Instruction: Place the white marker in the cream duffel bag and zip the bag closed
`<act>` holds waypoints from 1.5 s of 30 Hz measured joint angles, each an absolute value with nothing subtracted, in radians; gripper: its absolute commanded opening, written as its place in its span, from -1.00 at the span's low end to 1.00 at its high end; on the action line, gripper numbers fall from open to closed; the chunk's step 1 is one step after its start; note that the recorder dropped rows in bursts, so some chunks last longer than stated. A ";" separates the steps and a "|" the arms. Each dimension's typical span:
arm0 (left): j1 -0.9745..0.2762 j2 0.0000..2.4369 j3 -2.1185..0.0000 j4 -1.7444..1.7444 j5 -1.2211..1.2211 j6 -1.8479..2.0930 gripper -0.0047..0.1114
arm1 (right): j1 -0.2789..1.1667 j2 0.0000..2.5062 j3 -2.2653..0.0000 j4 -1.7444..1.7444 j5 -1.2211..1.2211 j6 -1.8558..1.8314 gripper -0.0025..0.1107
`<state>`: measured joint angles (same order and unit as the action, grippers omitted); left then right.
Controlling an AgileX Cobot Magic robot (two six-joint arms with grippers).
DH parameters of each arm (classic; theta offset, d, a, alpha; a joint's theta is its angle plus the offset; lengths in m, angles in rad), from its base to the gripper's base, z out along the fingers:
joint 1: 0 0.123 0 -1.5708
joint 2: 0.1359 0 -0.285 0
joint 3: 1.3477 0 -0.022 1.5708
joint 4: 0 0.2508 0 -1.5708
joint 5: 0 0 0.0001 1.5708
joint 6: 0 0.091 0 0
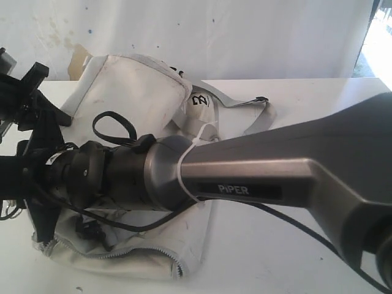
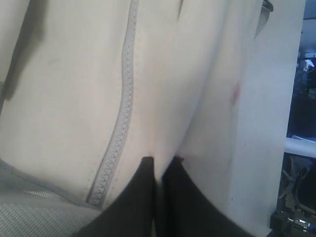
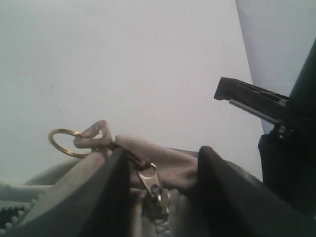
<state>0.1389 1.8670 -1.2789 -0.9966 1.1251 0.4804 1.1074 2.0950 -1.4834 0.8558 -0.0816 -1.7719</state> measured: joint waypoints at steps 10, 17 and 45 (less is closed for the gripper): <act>0.139 1.867 -1.279 -0.979 1.108 0.488 -0.92 | 1.120 2.138 -1.487 0.854 -0.093 -1.883 -0.24; 0.139 1.867 -1.279 -0.974 1.100 0.489 -0.92 | 1.130 2.165 -1.490 0.843 -0.154 -1.933 -0.68; 0.138 1.867 -1.279 -0.866 1.037 0.493 -0.92 | 1.139 2.081 -1.490 0.837 -0.121 -1.033 -0.96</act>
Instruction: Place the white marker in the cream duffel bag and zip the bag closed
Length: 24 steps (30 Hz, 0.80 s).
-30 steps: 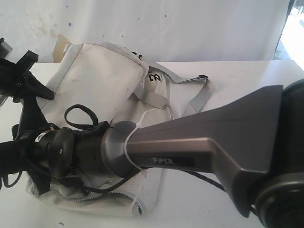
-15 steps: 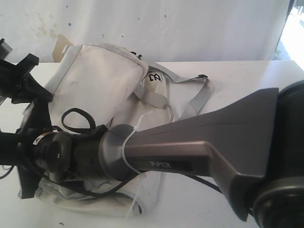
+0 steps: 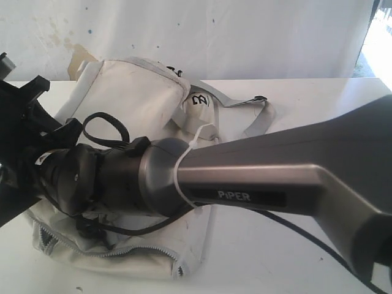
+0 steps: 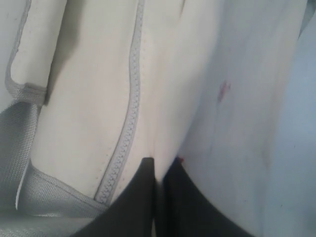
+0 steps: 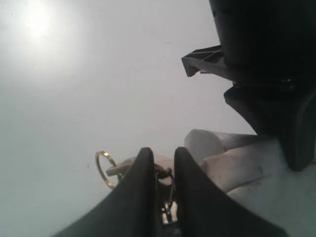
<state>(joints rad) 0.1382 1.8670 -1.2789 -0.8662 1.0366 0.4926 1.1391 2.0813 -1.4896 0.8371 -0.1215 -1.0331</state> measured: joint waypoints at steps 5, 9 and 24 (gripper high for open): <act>0.137 1.867 -1.279 -0.851 1.037 0.491 -0.92 | 1.138 2.071 -1.490 0.839 -0.098 -0.984 -0.96; 0.137 1.867 -1.279 -0.848 1.037 0.491 -0.92 | 1.137 2.071 -1.490 0.839 -0.082 -0.975 -0.96; 0.137 1.867 -1.279 -0.822 0.970 0.491 -0.92 | 1.145 2.093 -1.490 0.839 -0.006 -1.313 -0.18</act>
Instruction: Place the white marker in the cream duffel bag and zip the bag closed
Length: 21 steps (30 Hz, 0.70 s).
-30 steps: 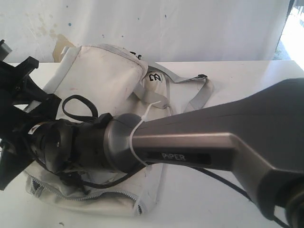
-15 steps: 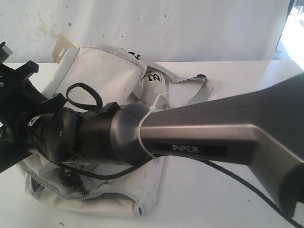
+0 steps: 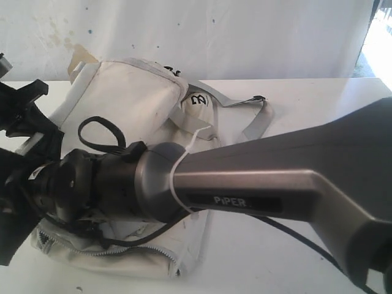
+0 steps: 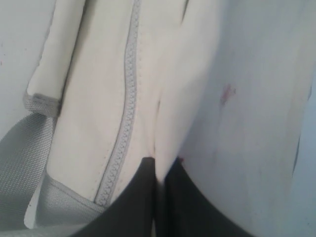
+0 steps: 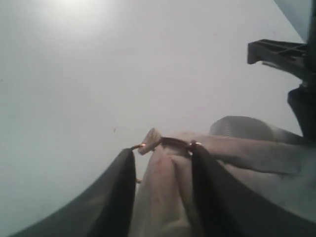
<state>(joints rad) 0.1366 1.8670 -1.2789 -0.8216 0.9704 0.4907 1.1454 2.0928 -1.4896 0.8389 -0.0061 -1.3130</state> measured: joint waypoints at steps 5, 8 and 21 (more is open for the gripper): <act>0.137 1.867 -1.279 -0.811 0.952 0.492 -0.92 | 1.146 2.107 -1.479 0.837 0.000 -1.357 -0.16; 0.137 1.867 -1.279 -0.794 0.939 0.492 -0.92 | 1.148 2.104 -1.479 0.837 -0.019 -1.395 -0.16; 0.137 1.867 -1.279 -0.798 0.962 0.494 -0.92 | 1.178 2.107 -1.484 0.746 -0.192 -1.488 -0.17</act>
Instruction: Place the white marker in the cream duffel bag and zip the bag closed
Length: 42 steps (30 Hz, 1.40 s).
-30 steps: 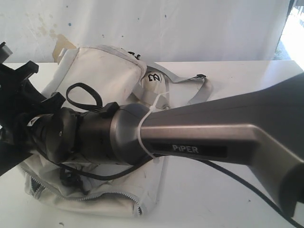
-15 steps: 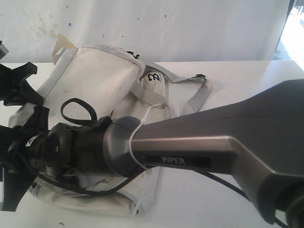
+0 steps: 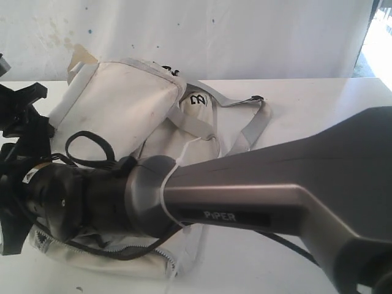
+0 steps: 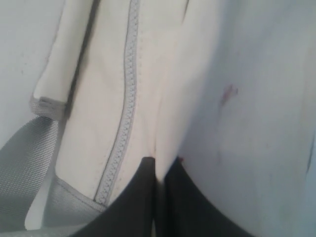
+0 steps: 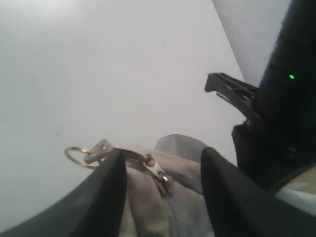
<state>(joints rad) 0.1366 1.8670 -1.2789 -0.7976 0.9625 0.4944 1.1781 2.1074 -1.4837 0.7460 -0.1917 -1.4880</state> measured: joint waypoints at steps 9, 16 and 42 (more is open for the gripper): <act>0.138 1.867 -1.279 -0.890 1.049 0.490 -0.92 | 1.187 2.149 -1.484 0.611 -0.229 -1.523 -0.17; 0.138 1.867 -1.279 -0.921 1.085 0.474 -0.92 | 1.187 2.171 -1.484 0.575 -0.277 -1.536 -0.17; 0.138 1.867 -1.279 -0.908 1.076 0.472 -0.92 | 1.187 2.208 -1.486 0.879 -0.356 -1.541 -0.96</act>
<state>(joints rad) 0.1384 1.8670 -1.2789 -0.9081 1.0760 0.4719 1.1865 2.2085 -1.4858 0.8788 -0.3560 -1.5410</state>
